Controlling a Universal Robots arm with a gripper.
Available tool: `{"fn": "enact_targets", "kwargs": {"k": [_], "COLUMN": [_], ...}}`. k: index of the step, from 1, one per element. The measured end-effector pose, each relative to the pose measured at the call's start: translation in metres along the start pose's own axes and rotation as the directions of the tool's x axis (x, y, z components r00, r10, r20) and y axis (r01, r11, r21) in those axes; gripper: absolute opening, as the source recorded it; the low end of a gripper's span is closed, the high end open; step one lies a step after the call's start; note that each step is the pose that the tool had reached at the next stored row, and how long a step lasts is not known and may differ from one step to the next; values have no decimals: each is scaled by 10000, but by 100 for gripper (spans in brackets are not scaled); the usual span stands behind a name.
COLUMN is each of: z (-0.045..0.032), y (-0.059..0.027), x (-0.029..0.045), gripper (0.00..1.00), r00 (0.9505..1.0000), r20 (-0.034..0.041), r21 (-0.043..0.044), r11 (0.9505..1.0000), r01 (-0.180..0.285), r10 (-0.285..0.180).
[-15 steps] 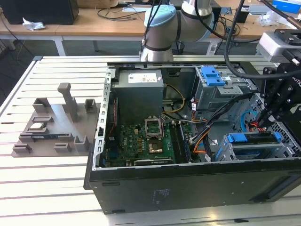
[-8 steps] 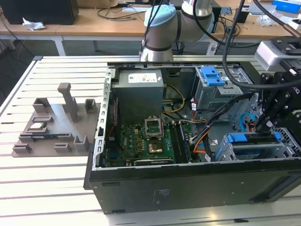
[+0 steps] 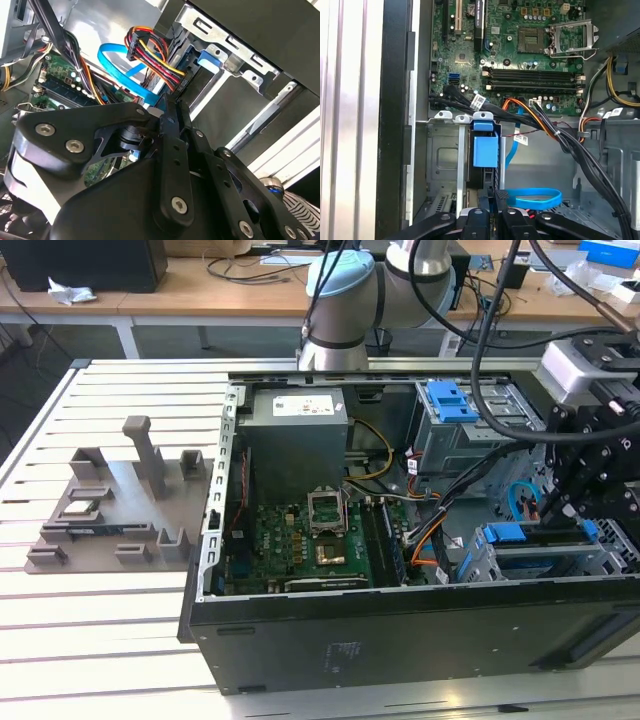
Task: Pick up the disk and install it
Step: 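Insert the second disk wire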
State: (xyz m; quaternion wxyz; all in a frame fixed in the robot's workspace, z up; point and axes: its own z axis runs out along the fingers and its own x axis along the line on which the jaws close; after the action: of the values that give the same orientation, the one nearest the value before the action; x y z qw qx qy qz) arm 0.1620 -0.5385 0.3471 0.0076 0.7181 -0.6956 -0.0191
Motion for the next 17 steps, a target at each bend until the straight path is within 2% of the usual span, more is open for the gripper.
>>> {"fn": "enact_targets", "kwargs": {"k": [9, 12, 13, 17], "z": [27, 5, -2, 1], "y": [31, 32, 31, 21], "x": [34, 35, 35, 35], "gripper": [16, 16, 16, 16], "r00": [10000, 9998, 9998, 9998], "r20": [69, 174, 189, 198], "r21": [3, 5, 6, -12], "r11": [10000, 10000, 10000, 10000], "r01": [8, 10, 9, 9], "r10": [-8, -10, -9, -9]}}
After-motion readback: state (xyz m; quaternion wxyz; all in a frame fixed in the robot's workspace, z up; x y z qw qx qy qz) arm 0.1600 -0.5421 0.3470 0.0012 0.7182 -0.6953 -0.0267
